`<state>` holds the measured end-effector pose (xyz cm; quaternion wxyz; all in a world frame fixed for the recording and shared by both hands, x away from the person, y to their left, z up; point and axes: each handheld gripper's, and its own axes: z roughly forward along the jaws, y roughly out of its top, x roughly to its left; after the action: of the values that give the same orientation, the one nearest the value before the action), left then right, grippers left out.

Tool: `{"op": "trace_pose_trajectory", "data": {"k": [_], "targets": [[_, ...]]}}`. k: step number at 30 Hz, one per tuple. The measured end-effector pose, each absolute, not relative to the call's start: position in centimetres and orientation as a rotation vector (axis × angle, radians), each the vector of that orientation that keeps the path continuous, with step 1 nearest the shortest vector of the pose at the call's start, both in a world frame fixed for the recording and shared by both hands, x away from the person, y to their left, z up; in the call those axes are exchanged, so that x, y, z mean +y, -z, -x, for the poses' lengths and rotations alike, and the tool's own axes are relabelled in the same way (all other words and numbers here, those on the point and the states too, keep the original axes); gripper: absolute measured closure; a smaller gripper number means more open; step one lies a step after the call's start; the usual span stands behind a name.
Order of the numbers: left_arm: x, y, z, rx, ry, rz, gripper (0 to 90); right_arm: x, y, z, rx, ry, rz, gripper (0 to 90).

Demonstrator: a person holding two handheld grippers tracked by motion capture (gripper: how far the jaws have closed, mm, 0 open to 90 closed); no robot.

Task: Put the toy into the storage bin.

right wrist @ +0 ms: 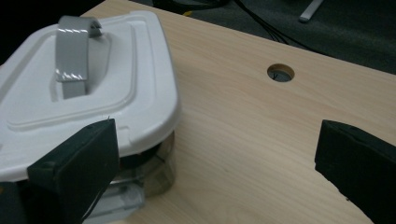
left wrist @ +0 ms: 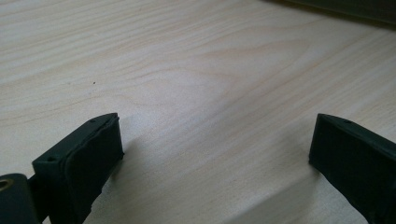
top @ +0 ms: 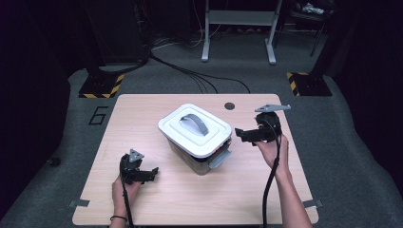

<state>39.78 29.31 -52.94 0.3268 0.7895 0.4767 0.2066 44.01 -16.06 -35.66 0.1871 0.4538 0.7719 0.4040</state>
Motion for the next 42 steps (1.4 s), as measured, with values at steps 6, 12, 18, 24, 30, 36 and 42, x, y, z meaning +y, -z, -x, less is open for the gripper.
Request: {"op": "trace_pose_trajectory", "data": {"k": [6, 12, 18, 24, 30, 36, 42], "targets": [[29.3, 52.9, -39.8, 1.250, -0.537, -2.077, 2.5, -18.3, 37.6, -43.3, 2.146, -1.104, -1.329, 0.0], [29.3, 52.9, -39.8, 1.250, -0.537, -2.076, 2.5, -20.0, 39.3, -42.6, 2.111, -1.069, -1.350, 0.0], [29.3, 52.9, -39.8, 1.251, -0.538, -2.076, 2.5, -21.3, 42.1, -42.0, 2.084, -1.036, -1.405, 0.0], [29.3, 52.9, -39.8, 1.249, -0.537, -2.077, 2.6, -22.5, 45.0, -41.4, 2.066, -1.002, -1.464, 0.0], [29.3, 52.9, -39.8, 1.249, -0.538, -2.077, 2.5, -23.8, 47.5, -40.8, 2.037, -0.960, -1.515, 0.0], [29.3, 52.9, -39.8, 1.252, -0.538, -2.075, 2.6, -24.5, 50.0, -40.2, 2.036, -0.929, -1.559, 0.0], [29.3, 52.9, -39.8, 1.249, -0.539, -2.078, 2.6, -25.2, 51.7, -39.5, 2.013, -0.921, -1.587, 0.0]]}}
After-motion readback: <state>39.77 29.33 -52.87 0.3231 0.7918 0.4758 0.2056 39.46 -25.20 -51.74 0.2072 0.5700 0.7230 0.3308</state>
